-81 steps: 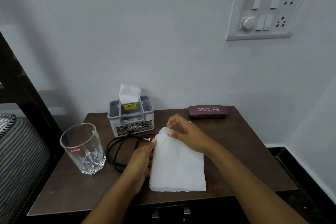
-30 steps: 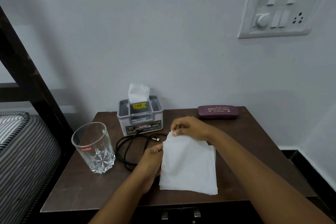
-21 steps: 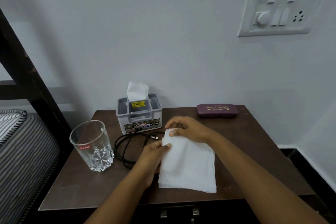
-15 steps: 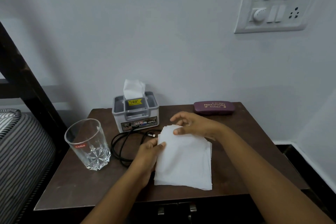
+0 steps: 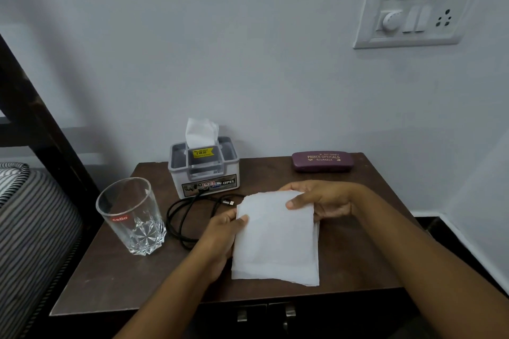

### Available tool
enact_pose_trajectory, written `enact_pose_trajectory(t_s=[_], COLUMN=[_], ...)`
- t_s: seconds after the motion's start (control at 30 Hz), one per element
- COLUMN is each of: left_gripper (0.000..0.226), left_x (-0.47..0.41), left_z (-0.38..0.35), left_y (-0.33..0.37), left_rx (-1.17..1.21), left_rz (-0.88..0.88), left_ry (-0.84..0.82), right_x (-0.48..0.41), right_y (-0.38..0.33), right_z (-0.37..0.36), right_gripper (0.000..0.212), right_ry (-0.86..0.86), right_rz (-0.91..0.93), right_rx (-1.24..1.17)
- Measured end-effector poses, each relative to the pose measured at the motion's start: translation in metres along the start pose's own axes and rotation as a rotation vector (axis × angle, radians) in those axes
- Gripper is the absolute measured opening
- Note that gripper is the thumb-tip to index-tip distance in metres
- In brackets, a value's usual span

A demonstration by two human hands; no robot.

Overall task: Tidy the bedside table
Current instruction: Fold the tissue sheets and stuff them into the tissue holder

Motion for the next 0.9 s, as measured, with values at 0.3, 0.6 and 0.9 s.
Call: enact_pose_trajectory(t_s=[0.3,0.6,0.9], left_gripper=[0.022,0.026,0.028], left_x=[-0.004,-0.005,0.017], left_z=[0.002,0.004,-0.007], left_y=[-0.005,-0.002,0.032], left_rx=[0.030,0.011,-0.081], left_rz=[0.027,0.073,-0.201], left_ry=[0.002,0.101,0.027], right_x=[0.021,0.033,0.038], right_y=[0.022,0.016,-0.044], right_z=[0.017,-0.006,-0.008], right_gripper=[0.066,0.071,0.065], right_ry=[0.441,0.543,0.573], right_rz=[0.133,0.278,0.417], right_rx=[-0.280,0.223,0.683])
Point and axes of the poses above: each hand's wrist, its own x-axis away from the middle knuckle, its own z-axis out of the back of the hand, y = z × x, the point moved 10 cm from there along -x, towards the middle knuckle, and after that the axes turned 10 degrees about y, right-handed, at the moved point
